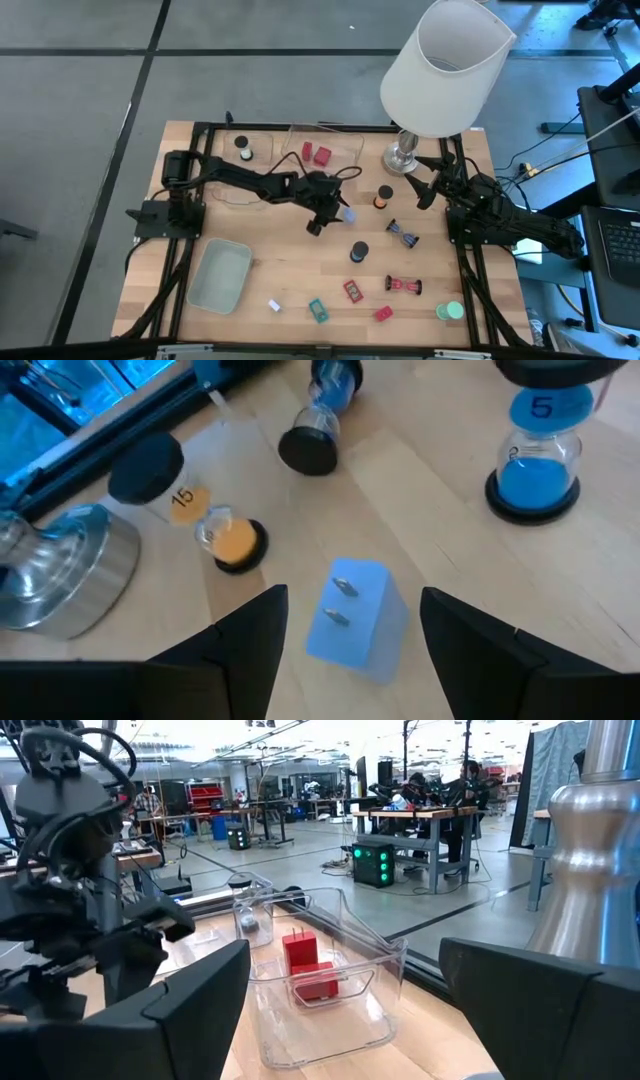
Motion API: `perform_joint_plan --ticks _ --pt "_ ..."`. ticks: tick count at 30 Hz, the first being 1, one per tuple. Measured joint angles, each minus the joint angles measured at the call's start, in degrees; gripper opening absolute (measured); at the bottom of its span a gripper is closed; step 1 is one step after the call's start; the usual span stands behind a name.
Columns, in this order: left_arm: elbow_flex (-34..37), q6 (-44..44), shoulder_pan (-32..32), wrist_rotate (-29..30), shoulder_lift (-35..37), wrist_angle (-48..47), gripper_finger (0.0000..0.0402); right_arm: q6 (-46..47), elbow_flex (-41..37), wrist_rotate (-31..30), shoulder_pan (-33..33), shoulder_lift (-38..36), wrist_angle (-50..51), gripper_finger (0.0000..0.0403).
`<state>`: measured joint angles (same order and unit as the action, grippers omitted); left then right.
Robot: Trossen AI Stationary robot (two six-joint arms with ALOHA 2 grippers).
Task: Pick & Place Office items
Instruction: Put the violet charger adapter into the right transparent bin
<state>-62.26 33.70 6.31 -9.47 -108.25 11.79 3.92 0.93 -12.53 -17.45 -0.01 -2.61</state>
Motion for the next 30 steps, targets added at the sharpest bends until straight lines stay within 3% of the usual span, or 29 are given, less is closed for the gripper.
perform_joint_plan --ticks 6,17,30 --pt "-0.1 -5.0 1.3 -2.8 -0.9 1.4 0.0238 0.0 0.0 0.0 0.0 0.0 0.0 0.0327" --pt "0.0 -6.1 2.4 -5.3 -3.2 4.2 0.0270 0.0 0.0 0.1 0.0 0.0 0.0 0.0327" --pt "0.0 -8.6 3.3 -5.9 -7.0 7.8 0.0274 0.0 0.0 -0.1 0.0 0.0 0.0 0.0327"
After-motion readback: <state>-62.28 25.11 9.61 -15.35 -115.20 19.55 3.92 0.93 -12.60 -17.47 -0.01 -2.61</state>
